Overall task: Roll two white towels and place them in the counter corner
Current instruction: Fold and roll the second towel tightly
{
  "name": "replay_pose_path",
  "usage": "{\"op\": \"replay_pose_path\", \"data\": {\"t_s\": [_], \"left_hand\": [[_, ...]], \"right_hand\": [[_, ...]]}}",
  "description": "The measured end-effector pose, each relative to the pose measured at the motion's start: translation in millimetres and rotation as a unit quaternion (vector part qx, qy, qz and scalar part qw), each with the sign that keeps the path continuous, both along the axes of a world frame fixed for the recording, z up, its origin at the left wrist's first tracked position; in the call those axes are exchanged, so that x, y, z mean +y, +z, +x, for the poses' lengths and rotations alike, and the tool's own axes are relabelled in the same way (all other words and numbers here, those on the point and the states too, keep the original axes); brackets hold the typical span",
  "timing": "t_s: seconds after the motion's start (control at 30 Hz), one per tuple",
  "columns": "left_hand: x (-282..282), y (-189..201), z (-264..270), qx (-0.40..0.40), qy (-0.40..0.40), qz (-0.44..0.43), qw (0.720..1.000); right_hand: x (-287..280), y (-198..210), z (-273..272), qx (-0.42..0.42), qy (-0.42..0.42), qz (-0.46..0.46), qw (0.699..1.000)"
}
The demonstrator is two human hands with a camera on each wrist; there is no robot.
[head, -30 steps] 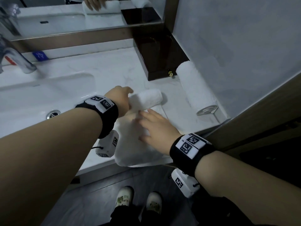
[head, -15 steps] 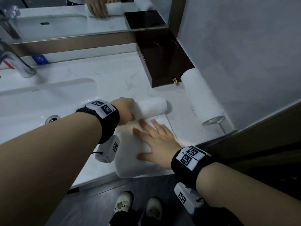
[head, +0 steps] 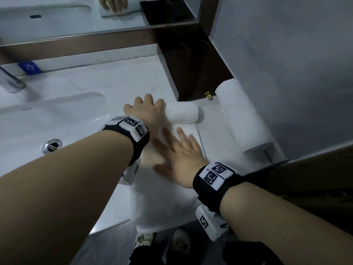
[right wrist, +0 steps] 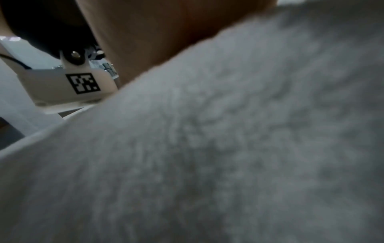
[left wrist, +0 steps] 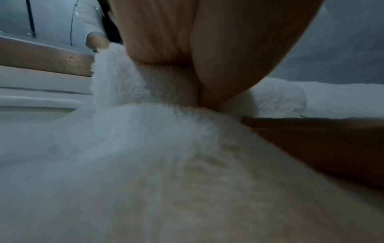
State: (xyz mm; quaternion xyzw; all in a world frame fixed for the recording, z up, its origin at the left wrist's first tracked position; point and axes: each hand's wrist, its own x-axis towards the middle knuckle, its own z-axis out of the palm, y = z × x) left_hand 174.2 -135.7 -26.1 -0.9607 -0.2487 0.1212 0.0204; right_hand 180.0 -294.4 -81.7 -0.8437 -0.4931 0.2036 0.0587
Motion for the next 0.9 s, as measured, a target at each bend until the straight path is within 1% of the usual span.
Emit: {"op": "replay_pose_path", "data": {"t_s": [0.1, 0.23, 0.53, 0.67, 0.8, 0.9], "left_hand": [[3, -3, 7, -0.019, 0.007, -0.008, 1.0], [4, -9, 9, -0.039, 0.011, -0.014, 0.999], [-5, -21, 5, -0.034, 0.017, -0.012, 0.999], [-9, -22, -7, -0.033, -0.016, -0.013, 0.999], [-13, -20, -21, 0.025, -0.026, -0.051, 0.998], [-13, -19, -25, 0.068, -0.022, -0.083, 0.994]], "right_hand": [[6, -3, 4, -0.014, -0.006, 0.003, 1.0], [9, -7, 6, -0.011, -0.012, 0.009, 1.0], [7, -5, 6, 0.001, -0.008, 0.033, 0.999], [5, -4, 11, 0.023, 0.013, 0.028, 0.999], [5, 1, 9, 0.023, 0.012, 0.01, 1.0], [3, 14, 9, 0.063, 0.004, 0.01, 0.998]]}}
